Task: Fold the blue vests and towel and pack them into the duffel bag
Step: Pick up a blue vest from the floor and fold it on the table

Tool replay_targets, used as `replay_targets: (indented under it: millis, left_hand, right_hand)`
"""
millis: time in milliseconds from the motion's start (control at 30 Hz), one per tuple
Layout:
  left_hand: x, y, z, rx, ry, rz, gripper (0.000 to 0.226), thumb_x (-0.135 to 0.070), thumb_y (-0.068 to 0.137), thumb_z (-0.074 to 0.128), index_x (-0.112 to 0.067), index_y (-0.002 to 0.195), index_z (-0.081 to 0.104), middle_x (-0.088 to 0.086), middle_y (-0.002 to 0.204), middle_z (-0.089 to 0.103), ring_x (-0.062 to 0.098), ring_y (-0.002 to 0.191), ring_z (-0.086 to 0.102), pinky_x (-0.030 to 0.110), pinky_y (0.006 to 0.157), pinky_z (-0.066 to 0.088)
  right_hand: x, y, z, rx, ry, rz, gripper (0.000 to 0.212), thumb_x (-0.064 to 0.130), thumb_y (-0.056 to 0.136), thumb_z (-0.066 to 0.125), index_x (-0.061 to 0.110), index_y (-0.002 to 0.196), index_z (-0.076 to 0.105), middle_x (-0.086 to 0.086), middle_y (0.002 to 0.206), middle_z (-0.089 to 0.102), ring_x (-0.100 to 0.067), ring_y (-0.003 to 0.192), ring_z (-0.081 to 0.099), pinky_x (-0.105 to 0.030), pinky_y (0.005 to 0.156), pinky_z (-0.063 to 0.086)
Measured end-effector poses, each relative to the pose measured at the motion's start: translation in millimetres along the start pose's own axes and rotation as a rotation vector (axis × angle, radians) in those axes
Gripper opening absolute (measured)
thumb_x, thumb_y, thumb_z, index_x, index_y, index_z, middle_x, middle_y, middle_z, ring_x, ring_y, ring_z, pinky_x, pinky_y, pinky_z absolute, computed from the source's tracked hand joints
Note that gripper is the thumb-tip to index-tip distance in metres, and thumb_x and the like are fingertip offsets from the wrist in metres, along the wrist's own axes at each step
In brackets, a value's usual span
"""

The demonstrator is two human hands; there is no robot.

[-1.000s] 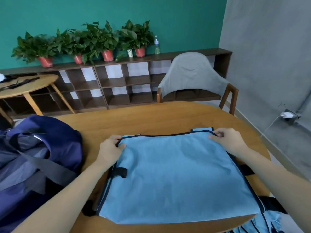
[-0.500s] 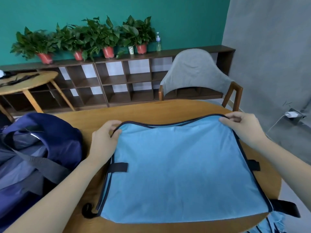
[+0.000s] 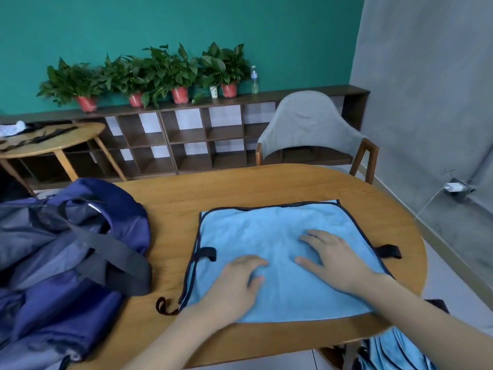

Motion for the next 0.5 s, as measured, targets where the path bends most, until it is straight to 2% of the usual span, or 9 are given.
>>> replay_targets:
  millis: [67,133,200,300,400,500]
  left_hand:
    - [9.4,-8.5,18.6,0.123,0.143,-0.077,0.053,-0.05,0.102,0.048,-0.035,0.152,0.039,-0.007,0.163,0.027,0.015,0.154,0.014,0.033,0.125,0.008]
    - [35.7,-16.4,6.8,0.137,0.316,-0.217,0.068,-0.07,0.098,0.03,-0.04,0.158,0.019,-0.003,0.169,0.004,0.019,0.155,-0.007,0.044,0.125,-0.006]
    - [68.4,-24.4,-22.0,0.07,0.407,-0.392,0.077,-0.077,0.093,0.016,-0.038,0.16,0.011,0.006,0.169,-0.003,0.027,0.155,-0.01,0.047,0.124,-0.007]
    - [98.3,-35.1,-47.0,0.02,0.411,-0.551,0.085,-0.078,0.092,0.009,-0.028,0.162,0.009,0.014,0.169,0.0,0.032,0.155,-0.006,0.051,0.125,-0.002]
    - [95.0,-38.2,-48.3,0.014,0.555,-0.566,0.092,-0.077,0.091,-0.002,-0.019,0.162,0.008,0.017,0.168,0.001,0.036,0.154,-0.005,0.055,0.123,-0.005]
    - [66.7,-36.2,-48.8,-0.098,0.671,-0.467,0.1,-0.071,0.084,-0.015,-0.015,0.161,0.016,0.019,0.167,0.001,0.039,0.154,-0.006,0.059,0.12,-0.008]
  right_hand:
    - [-2.6,-6.5,9.7,0.014,-0.044,0.027,0.083,0.084,0.087,0.015,0.038,0.155,0.028,0.012,0.163,0.021,-0.011,0.152,0.013,-0.038,0.125,0.007]
    - [-7.2,-8.8,13.4,0.037,-0.082,0.062,0.087,0.088,0.084,0.007,0.042,0.158,0.016,0.012,0.167,0.01,-0.015,0.154,0.001,-0.043,0.126,0.001]
    - [-10.5,-10.0,14.9,0.072,-0.106,0.104,0.089,0.089,0.082,0.005,0.044,0.159,0.007,0.011,0.168,0.002,-0.019,0.155,-0.006,-0.047,0.125,-0.003]
    - [-11.7,-11.9,15.4,0.093,-0.111,0.142,0.092,0.092,0.079,0.003,0.045,0.158,0.0,0.009,0.169,-0.005,-0.022,0.155,-0.011,-0.05,0.125,-0.006]
    - [-12.9,-11.7,16.5,0.104,-0.126,0.16,0.091,0.093,0.079,0.003,0.046,0.158,-0.004,0.007,0.169,-0.01,-0.023,0.155,-0.014,-0.051,0.124,-0.007]
    - [-14.0,-12.5,17.5,0.116,-0.147,0.183,0.09,0.093,0.08,0.004,0.047,0.157,-0.007,0.004,0.168,-0.012,-0.025,0.154,-0.016,-0.052,0.124,-0.008]
Point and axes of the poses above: each hand's wrist, its own y-axis towards the middle knuckle, its own z-axis out of the palm, x = y × z, the point moved 10 cm from there along y, towards the middle knuckle
